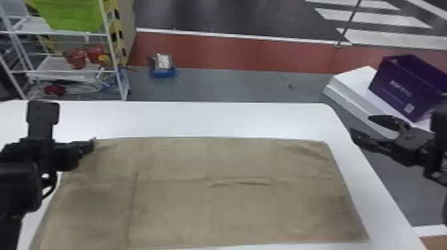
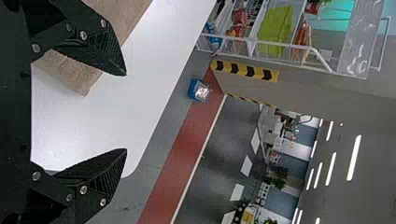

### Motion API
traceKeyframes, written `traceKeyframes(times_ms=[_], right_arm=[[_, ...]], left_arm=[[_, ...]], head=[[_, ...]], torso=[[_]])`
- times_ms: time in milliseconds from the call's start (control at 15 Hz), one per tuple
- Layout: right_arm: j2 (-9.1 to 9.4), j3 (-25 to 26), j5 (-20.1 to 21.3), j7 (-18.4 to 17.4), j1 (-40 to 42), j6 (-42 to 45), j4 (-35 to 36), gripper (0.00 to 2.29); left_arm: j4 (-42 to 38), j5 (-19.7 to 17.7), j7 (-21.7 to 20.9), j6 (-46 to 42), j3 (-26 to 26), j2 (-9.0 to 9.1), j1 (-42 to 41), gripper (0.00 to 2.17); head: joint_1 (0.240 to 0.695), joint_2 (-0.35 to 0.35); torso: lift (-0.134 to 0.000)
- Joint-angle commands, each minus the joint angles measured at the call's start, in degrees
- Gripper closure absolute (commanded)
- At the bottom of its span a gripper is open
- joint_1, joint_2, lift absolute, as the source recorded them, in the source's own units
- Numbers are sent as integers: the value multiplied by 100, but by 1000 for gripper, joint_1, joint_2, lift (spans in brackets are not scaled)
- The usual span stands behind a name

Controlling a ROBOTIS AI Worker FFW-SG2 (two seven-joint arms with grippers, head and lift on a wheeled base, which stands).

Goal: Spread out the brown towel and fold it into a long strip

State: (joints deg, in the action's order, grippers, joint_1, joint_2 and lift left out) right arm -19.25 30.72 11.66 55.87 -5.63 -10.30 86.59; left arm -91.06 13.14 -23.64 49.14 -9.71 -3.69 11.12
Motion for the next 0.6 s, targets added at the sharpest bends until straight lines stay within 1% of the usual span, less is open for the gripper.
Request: traceKeyframes(times_ms=[0,133,267,333,400,533], right_arm=[[-281,-365,187,12,-764,-249,-1013,360],[-404,-453,99,170,-1098,-777,-1400,360],[-440,-576,82,328,-1239,-1216,-1408,360],[-519,-690,29,460,-1344,-1568,-1487,360],[-580,-822,20,504,-1502,-1954,-1628,360],[-642,-1033,38,495,-1617,-2183,-1865,360]], left_arm=[[-132,13,-18,92,4,0,-75,1268],[-228,39,-36,215,13,0,-127,1268],[-299,48,-44,232,22,0,-171,1268],[-299,57,-71,232,22,0,-171,1271],[-307,48,-71,232,13,0,-171,1268],[-307,57,-71,215,13,0,-189,1271]], head=[[695,-156],[695,-163],[695,-166],[695,-164],[695,-164],[695,-157]], torso=[[-123],[-123],[-123],[-123],[-123],[-123]])
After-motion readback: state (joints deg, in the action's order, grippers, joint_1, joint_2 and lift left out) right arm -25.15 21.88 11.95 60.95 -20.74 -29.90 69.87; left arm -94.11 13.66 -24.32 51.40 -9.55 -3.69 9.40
